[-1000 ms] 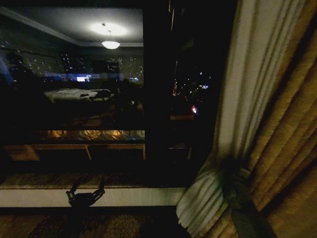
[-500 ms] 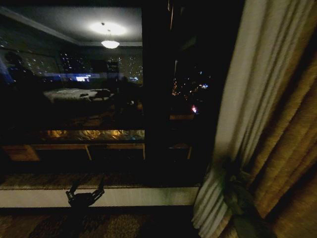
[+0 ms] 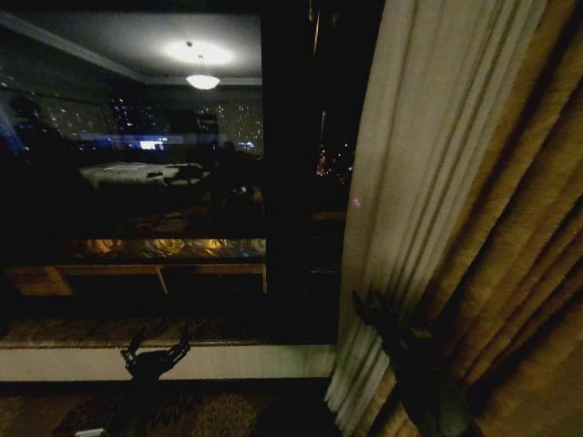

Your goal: Open the curtains by pulling them apart, changing their state from closed to fully open.

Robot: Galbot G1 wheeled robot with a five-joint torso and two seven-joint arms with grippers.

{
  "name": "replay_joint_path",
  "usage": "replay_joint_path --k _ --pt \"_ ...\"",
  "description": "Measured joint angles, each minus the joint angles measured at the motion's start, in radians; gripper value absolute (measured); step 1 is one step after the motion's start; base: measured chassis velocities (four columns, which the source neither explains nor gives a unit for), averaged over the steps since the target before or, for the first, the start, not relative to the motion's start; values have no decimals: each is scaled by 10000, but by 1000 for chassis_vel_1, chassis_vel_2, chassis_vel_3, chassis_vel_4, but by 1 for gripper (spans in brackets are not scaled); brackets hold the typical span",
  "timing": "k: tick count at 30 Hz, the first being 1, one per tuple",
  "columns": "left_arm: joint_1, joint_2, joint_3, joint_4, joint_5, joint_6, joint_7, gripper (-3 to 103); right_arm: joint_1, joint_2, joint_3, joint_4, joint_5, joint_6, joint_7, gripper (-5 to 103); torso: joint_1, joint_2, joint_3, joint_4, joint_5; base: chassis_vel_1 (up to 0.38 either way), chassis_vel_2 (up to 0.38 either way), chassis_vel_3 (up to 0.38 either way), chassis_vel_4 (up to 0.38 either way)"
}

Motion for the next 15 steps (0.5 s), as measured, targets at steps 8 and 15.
replay_joint_path --k 8,15 --pt "89 35 46 -2 0 -109 28 100 -198 65 -173 34 -570 315 2 99 1 0 0 1 1 13 11 -18 -17" --pt "91 70 37 4 -1 -155 45 100 -203 66 -262 26 -575 342 35 100 1 0 0 0 2 145 127 -126 -154"
